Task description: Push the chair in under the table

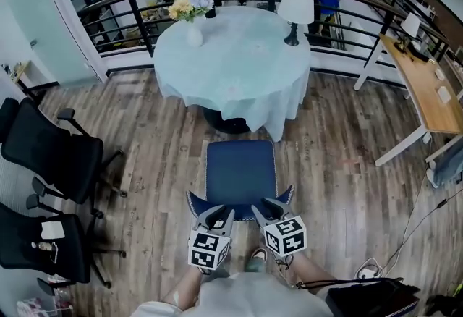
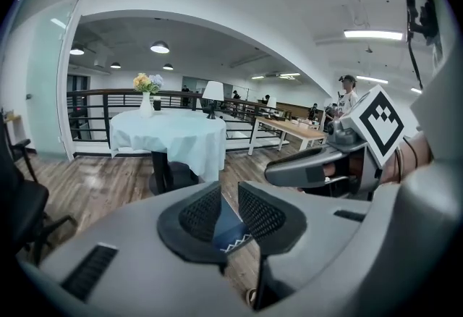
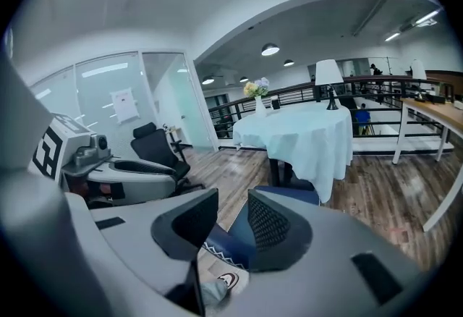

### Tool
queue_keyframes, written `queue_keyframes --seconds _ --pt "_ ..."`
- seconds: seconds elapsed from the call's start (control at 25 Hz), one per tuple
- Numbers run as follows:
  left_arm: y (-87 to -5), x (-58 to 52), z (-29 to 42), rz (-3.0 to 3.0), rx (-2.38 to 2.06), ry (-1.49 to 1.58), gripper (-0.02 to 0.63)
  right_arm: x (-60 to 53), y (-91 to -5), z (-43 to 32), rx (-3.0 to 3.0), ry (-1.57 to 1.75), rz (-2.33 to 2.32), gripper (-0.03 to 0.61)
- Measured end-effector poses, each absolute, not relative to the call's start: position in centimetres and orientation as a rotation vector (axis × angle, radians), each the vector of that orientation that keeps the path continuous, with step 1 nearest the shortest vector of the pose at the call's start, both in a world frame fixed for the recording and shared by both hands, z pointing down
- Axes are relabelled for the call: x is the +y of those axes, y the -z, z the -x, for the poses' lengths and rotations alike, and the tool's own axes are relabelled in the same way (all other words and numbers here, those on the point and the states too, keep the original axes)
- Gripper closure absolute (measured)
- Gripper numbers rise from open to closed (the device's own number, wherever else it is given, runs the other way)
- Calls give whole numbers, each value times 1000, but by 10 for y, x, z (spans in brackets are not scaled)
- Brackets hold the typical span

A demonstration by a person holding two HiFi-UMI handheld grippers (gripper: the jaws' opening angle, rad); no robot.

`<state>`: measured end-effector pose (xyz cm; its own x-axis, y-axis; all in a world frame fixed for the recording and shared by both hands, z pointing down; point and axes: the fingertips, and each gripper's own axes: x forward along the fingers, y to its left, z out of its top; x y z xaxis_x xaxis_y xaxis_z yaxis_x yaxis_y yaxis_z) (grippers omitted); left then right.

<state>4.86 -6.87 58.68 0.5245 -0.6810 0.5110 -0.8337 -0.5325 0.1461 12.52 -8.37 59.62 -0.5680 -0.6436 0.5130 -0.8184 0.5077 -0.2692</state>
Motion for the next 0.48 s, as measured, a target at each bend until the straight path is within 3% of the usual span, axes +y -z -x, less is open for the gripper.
queue_keyframes --seconds 0.16,0.48 --pt "-606 -52 -52 -2359 -1163 -635 454 -69 -604 -122 -2410 -697 -1131 430" --pt "-636 -31 -48 -2313 -1149 -776 407 -46 -630 -125 -2359 -610 -988 382"
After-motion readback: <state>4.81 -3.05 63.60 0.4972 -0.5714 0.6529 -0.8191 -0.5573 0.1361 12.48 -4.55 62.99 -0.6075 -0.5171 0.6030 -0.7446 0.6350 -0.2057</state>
